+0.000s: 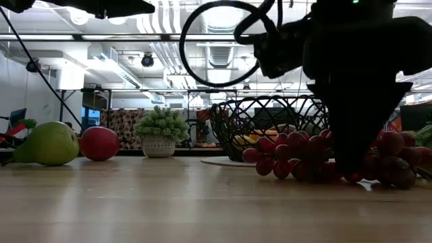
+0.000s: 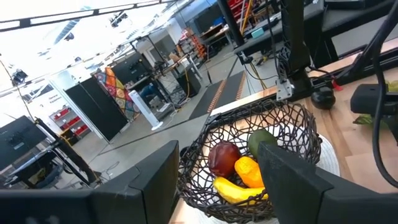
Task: Build produce basket
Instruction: Put the red grapes into the black wire basket
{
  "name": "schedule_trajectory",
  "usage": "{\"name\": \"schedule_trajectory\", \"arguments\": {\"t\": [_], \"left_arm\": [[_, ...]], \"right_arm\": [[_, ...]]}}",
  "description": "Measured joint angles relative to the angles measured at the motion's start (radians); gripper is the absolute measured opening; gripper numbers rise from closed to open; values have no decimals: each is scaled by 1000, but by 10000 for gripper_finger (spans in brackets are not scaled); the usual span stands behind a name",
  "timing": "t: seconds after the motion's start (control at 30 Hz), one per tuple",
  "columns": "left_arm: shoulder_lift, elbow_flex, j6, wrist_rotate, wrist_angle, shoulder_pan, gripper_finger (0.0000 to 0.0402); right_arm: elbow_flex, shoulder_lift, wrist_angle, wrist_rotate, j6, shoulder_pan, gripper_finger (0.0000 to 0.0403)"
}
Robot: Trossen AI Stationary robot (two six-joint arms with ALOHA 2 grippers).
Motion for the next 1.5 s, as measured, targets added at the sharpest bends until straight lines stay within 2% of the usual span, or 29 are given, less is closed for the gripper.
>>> {"name": "schedule_trajectory", "arguments": {"t": [0.17, 0.23, 0.53, 0.73, 0.9, 1.1, 1.5], "left_arm": [[-1, 0, 33, 0, 1, 1, 202], [-1, 0, 43, 0, 1, 1, 202], [-2, 1, 69, 0, 2, 1, 202], [0, 0, 69, 0, 2, 1, 202], [0, 1, 69, 0, 4, 1, 202], [2, 1, 68, 0, 7, 0, 202], [2, 0, 65, 0, 6, 0, 202]], "right_arm": [[0, -5, 3, 5, 17, 0, 322], [0, -7, 3, 6, 19, 0, 306], [0, -6, 11, 2, 21, 0, 161], [-1, -35, 10, -1, 8, 0, 102], [-1, -111, 14, 0, 6, 0, 70], [-1, -201, 58, 63, -27, 0, 38], [-1, -373, 191, 241, -245, -5, 12]]}}
